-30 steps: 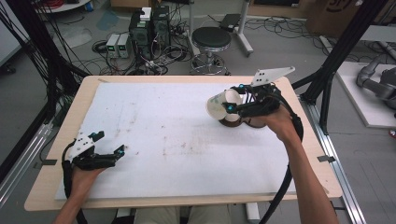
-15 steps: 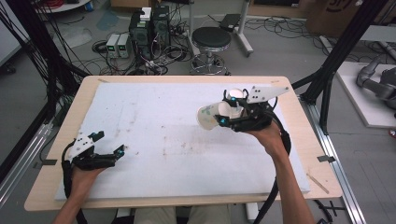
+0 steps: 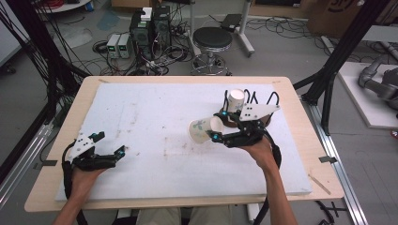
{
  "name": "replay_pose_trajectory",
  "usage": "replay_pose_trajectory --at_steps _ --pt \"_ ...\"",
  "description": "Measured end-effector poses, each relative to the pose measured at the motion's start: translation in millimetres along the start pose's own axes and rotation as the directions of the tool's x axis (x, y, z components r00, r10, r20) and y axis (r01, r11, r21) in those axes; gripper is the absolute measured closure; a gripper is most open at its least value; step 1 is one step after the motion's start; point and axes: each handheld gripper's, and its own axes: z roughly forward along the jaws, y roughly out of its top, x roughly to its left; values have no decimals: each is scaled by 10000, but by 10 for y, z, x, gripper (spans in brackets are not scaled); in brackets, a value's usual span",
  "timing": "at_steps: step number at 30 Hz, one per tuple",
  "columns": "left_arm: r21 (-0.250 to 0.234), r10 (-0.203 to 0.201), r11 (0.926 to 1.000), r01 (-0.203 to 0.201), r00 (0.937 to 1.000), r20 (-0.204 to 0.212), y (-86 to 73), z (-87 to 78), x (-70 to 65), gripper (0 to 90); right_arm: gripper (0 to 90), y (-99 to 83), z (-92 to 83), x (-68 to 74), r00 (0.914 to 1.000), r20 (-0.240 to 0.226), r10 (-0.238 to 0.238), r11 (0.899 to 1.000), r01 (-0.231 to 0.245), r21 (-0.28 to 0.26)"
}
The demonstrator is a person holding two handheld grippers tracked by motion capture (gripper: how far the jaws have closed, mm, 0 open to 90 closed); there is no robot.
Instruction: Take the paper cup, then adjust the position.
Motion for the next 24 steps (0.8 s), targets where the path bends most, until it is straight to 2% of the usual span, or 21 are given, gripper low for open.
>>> replay_pose_trajectory --at_steps 12,16,24 --pt "7 71 10000 -71 10000 -23 -1 -4 -1 18 368 -131 32 6 9997 -213 94 9998 -98 -192" --pt "-40 4 10000 -5 10000 -38 -1 -2 3 19 368 -163 29 7 9996 -258 80 9989 -92 -460" --pt "6 -33 10000 33 10000 -35 0 -2 7 18 368 -168 27 -13 9996 -274 63 9986 -78 -532"
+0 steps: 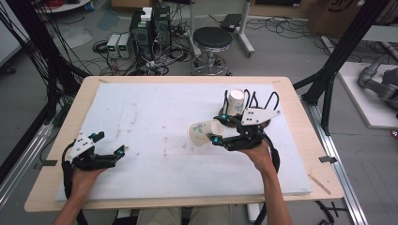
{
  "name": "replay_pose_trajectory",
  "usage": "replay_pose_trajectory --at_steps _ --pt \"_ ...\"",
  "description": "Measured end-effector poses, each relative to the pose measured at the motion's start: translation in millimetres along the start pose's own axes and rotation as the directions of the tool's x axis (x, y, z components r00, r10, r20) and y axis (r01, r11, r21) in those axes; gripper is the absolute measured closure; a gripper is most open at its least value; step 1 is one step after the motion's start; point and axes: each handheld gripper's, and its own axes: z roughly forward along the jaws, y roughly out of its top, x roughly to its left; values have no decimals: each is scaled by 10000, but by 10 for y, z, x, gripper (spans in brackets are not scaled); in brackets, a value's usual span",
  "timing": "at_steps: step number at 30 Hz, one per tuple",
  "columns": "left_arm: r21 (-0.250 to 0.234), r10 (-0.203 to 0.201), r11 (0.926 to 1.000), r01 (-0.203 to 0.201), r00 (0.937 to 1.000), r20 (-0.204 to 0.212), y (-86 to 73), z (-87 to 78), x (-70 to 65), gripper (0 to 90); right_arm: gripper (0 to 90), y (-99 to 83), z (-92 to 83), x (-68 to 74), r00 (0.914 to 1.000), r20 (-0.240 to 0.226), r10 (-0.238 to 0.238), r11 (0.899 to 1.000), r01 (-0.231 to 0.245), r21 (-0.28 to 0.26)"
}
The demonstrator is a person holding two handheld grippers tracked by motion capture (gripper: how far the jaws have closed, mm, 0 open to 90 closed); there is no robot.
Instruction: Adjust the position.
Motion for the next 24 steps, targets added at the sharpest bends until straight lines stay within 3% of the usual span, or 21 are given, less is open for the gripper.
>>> replay_pose_trajectory --at_steps 12,15,19,20,22,23,24 --pt "-85 -42 10000 43 9999 115 1 -5 10 18 368 -1 21 -10 10000 -19 28 10000 -28 42" --pt "-170 -356 9992 365 9982 476 39 -20 43 18 368 5 35 -8 10000 -94 9 10000 -8 63" --pt "-340 -197 9992 225 9965 809 126 -47 55 19 368 10 48 -7 9999 -125 7 9999 -6 112" --pt "-419 -179 9989 224 9943 1054 162 -51 58 19 368 12 53 -9 9999 -165 -20 9999 22 115" --pt "-403 -165 9989 243 9827 1842 241 -44 67 18 368 18 66 -11 9996 -277 -15 9999 18 123" --pt "-403 -165 9989 243 9827 1842 241 -44 67 18 368 23 71 -12 9996 -290 -62 9999 66 131" --pt "-369 -51 9992 141 9725 2329 302 -24 69 19 368 29 75 -7 9995 -323 -51 9999 56 154"
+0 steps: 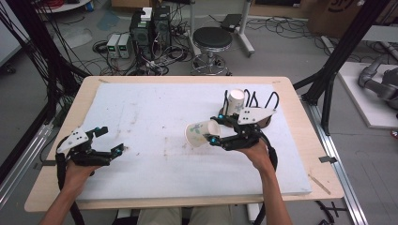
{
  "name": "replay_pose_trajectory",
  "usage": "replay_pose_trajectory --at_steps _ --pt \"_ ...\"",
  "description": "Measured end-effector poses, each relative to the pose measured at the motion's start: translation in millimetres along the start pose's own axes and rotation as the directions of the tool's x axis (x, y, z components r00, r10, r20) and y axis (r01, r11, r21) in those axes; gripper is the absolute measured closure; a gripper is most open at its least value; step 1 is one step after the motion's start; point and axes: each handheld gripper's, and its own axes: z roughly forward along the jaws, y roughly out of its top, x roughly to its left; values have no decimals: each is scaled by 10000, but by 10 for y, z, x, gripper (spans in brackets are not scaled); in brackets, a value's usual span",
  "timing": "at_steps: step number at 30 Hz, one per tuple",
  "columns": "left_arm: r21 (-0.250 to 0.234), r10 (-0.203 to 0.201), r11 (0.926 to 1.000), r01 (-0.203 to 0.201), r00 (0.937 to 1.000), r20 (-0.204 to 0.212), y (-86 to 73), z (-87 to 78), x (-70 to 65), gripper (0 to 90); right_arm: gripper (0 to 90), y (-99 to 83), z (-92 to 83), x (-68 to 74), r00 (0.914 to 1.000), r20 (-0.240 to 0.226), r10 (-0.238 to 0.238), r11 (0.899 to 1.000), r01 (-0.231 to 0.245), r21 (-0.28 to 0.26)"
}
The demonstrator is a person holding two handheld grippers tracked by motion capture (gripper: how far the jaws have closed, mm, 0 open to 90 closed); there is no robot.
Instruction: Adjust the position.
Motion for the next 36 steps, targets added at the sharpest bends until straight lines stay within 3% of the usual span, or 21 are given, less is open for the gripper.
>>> replay_pose_trajectory --at_steps 2,3,4,5,7,14,16,19,24,28,29,30,31,32,33,34,36 --pt "67 171 9998 -175 9984 540 67 33 7 19 368 9 5 1 10000 -68 -18 10000 19 20" --pt "67 171 9998 -175 9984 540 67 33 7 19 368 9 5 1 10000 -68 -18 10000 19 20" --pt "108 453 9989 -466 9939 1009 138 71 7 18 368 17 9 0 9999 -110 -16 10000 16 1" --pt "108 453 9989 -466 9939 1009 138 71 7 19 368 19 10 2 9999 -147 -2 10000 2 -6" --pt "123 823 9963 -851 9857 1472 237 127 3 18 368 23 14 4 9998 -194 -16 10000 16 -14" --pt "4 1044 9941 -1089 9540 2810 388 248 -49 19 368 44 56 -5 9989 -478 13 10000 -17 -90" --pt "-17 1115 9932 -1163 9475 2997 408 284 -71 19 368 52 74 -8 9983 -586 25 10000 -30 -86" --pt "-17 1154 9927 -1209 9434 3109 425 319 -93 18 368 66 110 -15 9973 -731 29 9999 -37 -108" --pt "-173 1186 9925 -1207 9220 3686 478 431 -162 18 369 82 172 -27 9958 -913 -5 10000 -4 -94" --pt "-233 1221 9920 -1239 8984 4219 525 532 -229 18 368 83 215 -30 9935 -1134 52 9999 -64 -104" --pt "-233 1221 9920 -1239 8984 4219 525 532 -229 18 368 83 222 -27 9930 -1175 108 9999 -117 -72" --pt "-307 1249 9918 -1241 8890 4406 557 583 -270 18 369 86 234 -24 9924 -1226 113 9999 -121 -60" --pt "-307 1249 9918 -1241 8890 4406 557 583 -270 19 369 87 242 -25 9921 -1253 74 10000 -81 -50" --pt "-408 1444 9891 -1413 8816 4494 595 650 -330 19 369 90 257 -27 9915 -1301 29 10000 -40 -88" --pt "-408 1444 9891 -1413 8816 4494 595 650 -330 19 369 93 268 -22 9914 -1310 21 10000 -31 -73" --pt "-419 1366 9903 -1327 8701 4735 618 717 -382 19 369 96 277 -14 9905 -1372 42 10000 -45 -20" --pt "-436 1410 9896 -1372 8628 4856 636 776 -432 18 369 100 300 -4 9895 -1445 -25 10000 23 -18"
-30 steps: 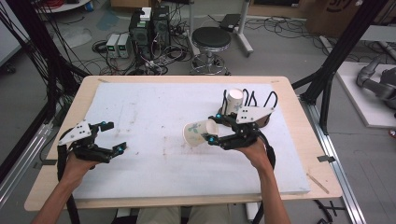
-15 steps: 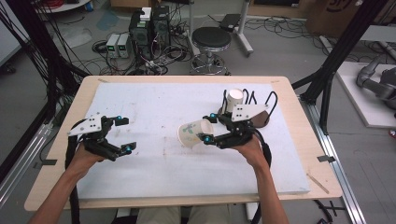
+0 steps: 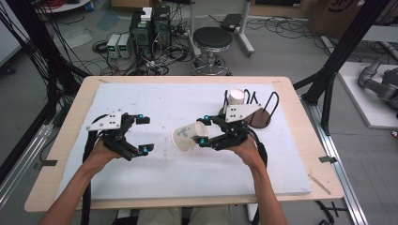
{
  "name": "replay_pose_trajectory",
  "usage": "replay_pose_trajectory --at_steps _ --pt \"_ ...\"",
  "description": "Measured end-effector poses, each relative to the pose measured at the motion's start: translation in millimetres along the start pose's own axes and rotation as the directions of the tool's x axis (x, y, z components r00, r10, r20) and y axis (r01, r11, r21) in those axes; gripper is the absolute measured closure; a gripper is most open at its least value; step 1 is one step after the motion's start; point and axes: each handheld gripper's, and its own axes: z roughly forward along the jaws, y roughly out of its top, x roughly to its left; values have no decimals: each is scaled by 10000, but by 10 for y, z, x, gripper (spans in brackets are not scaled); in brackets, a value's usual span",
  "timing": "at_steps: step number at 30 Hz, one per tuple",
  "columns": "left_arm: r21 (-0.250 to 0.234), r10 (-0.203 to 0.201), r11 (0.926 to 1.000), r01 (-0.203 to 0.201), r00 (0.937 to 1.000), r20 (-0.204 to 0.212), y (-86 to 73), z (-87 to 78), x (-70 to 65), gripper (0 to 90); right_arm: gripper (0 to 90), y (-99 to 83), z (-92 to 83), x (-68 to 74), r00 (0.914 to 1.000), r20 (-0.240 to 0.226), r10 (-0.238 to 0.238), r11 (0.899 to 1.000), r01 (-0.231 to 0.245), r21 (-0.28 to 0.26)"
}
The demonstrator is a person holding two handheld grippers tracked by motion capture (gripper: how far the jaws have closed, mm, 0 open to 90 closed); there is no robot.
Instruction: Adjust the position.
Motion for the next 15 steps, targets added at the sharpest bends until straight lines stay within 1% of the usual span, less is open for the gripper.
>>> replay_pose_trajectory --at_steps 2,3,4,5,6,8,12,14,15 --pt "90 -12 10000 10 9997 225 20 74 -11 18 369 4 24 13 9999 -136 -19 10000 19 -16" --pt "90 -12 10000 10 9997 225 20 74 -11 18 369 4 24 13 9999 -136 -19 10000 19 -16" --pt "109 37 9999 -42 9991 433 47 146 -26 19 369 10 46 18 9998 -144 -106 9999 105 -28" --pt "109 37 9999 -42 9991 433 47 146 -26 19 369 12 57 24 9997 -220 -88 10000 88 -4" --pt "34 34 10000 -36 9979 649 78 212 -44 18 368 13 67 26 9996 -271 -89 10000 89 -6" --pt "1 111 9999 -111 9963 851 107 273 -60 19 368 14 86 29 9993 -352 -116 9999 116 -3" --pt "-79 156 9999 -148 9945 1034 132 365 -86 18 368 15 109 41 9989 -449 -134 9999 134 -12" --pt "-149 112 9998 -96 9934 1144 144 427 -104 18 369 19 119 53 9984 -524 -200 9998 199 -29" --pt "-149 112 9998 -96 9934 1144 144 427 -104 19 369 21 118 54 9984 -504 -241 9997 241 6"
